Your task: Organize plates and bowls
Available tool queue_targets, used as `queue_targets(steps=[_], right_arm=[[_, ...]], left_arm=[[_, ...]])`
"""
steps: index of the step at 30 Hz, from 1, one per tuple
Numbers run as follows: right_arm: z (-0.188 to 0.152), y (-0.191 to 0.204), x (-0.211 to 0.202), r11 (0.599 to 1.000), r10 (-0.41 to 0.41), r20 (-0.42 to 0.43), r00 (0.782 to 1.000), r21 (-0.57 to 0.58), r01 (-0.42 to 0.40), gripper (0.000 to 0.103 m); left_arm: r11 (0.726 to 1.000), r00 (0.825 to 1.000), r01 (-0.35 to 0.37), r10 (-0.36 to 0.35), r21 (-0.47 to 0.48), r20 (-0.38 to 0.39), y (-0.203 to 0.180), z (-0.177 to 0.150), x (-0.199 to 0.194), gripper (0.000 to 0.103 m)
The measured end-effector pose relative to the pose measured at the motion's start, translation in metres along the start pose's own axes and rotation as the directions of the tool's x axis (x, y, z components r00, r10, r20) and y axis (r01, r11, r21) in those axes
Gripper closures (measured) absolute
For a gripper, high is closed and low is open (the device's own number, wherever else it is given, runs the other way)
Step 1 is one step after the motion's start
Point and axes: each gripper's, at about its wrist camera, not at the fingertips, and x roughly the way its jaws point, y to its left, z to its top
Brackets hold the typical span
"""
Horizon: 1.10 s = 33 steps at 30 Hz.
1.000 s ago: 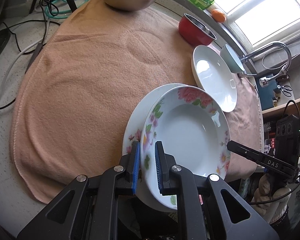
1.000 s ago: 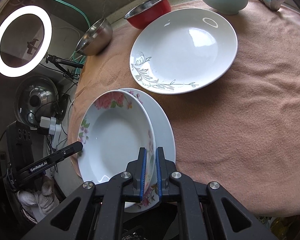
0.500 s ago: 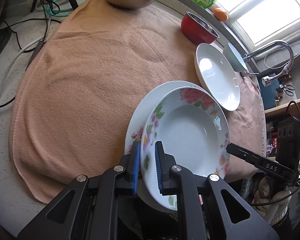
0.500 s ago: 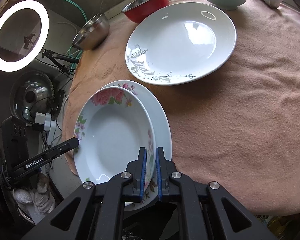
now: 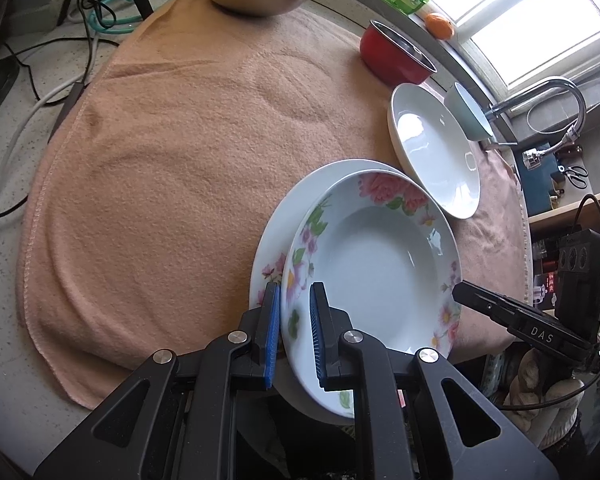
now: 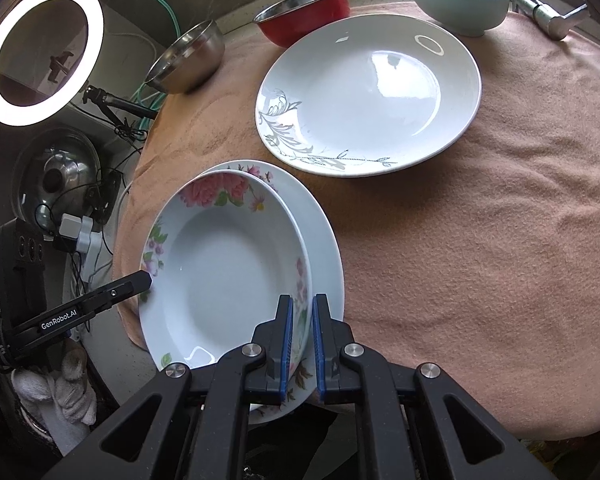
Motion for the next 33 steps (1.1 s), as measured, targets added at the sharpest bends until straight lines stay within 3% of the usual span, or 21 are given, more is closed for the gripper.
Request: queue_targets(steps=[13,22,33], right_arm=[[-0.001,-0.005,-0.006,1.000,-0.013,0.023,1.000,0.022,0.012,0.092],[0.001,-0.007,-0.027,1.000,-0.015,0.105,0.994,0.023,0.013,0.091],[0.011,-0.025,-0.059,0.996,-0.081,0.214,0.973,0.041,0.074,0.091]], left_arm=[[1.000,1.000,-0.017,0.017,0.010,0.002,0.006,0.002,-0.007,0.090],[1.000,0.999,-0.001,0.001,0.004,0.050,0.005,0.015,-0.024,0.090],[0.999,0.994,0.018,-0.022,0.041,0.103,-0.020,0.042,-0.026,0.090]])
